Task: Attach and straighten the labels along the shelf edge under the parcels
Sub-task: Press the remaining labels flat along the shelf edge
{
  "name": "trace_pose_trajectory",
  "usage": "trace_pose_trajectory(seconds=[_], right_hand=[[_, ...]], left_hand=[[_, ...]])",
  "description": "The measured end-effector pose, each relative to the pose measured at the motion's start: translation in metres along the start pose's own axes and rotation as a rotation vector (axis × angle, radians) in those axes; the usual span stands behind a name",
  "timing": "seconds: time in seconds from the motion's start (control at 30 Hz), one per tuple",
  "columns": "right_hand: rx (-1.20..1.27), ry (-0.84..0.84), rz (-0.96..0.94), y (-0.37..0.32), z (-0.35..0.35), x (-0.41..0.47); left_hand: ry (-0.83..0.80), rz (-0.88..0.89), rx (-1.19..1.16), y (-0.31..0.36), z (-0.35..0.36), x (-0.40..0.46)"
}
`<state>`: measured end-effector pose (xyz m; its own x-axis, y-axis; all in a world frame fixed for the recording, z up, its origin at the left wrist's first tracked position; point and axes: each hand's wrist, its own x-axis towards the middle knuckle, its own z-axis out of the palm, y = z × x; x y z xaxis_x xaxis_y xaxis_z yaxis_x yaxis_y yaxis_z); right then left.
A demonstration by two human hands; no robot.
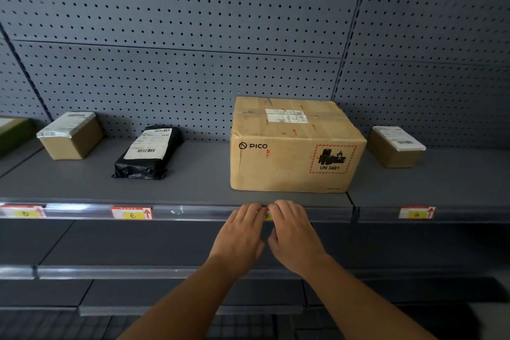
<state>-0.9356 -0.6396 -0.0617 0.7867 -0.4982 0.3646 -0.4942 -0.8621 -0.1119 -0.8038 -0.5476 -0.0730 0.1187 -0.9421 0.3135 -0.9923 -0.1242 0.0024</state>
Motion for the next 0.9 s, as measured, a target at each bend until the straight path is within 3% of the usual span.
trace_pose_trajectory(seconds=[0.53,0.9], right_hand=[[-0.039,-0.033,-0.023,-0.011,-0.004,-0.001],[0.004,-0.039,0.009,-0.006,-0.001,-0.005]], left_hand=[[-0.057,0.013,0.029,-0.006,-0.005,-0.007],[0.076,-0.017,0.025,0.001,0.006,0.000]])
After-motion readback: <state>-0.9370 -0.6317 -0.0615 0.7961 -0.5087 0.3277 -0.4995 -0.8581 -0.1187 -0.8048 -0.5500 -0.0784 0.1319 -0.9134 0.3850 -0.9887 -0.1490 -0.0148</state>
